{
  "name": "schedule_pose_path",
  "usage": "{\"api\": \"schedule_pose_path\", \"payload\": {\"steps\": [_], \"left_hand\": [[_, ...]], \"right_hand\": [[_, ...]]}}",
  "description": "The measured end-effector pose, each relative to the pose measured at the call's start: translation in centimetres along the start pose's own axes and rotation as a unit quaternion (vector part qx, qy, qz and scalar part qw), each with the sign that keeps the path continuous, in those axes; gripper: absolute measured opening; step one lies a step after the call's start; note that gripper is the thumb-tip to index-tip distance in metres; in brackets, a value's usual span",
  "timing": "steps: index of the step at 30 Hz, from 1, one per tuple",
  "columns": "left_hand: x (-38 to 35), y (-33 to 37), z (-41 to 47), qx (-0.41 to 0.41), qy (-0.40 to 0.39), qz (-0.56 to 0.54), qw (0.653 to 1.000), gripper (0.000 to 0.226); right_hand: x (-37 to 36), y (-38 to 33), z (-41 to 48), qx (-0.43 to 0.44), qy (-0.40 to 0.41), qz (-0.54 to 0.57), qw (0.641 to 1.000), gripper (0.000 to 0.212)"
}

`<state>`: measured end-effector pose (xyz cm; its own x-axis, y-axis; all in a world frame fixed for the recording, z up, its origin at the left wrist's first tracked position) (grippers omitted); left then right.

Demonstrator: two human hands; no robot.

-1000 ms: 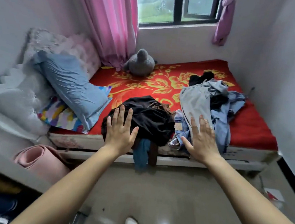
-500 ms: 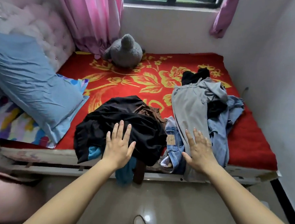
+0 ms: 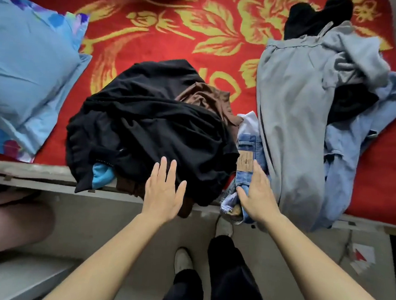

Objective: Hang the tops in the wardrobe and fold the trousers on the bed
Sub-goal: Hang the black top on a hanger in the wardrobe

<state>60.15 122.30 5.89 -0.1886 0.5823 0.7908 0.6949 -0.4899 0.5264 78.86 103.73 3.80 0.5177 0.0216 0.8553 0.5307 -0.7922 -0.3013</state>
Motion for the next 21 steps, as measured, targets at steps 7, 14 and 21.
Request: {"api": "schedule_pose_path", "payload": {"steps": [7, 14, 21], "left_hand": [[-9.2, -2.7, 8.3, 0.036, -0.072, 0.016, 0.997, 0.062], [-14.6, -6.5, 13.3, 0.101, -0.129, 0.098, 0.982, 0.055], [-14.0, -6.7, 14.6, 0.158, -0.155, -0.018, 0.975, 0.045]], "right_hand": [[-7.4, 2.6, 9.6, -0.117, -0.029, 0.206, 0.971, 0.081], [-11.5, 4.3, 15.4, -0.14, -0.069, 0.193, 0.969, 0.036], [-10.0, 4.4, 15.6, -0.177, -0.044, 0.329, 0.927, 0.035]]}}
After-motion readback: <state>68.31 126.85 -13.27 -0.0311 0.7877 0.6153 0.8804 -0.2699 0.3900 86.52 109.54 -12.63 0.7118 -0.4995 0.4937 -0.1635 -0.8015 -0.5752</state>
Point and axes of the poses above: each hand's wrist, its own z-axis towards the middle knuckle, its own x-axis out of the back of the hand, y = z × x, the point moved 8 cm from there along z, towards the middle knuckle, and after that the axes turned 12 degrees about -z, right-handed, at the moved point
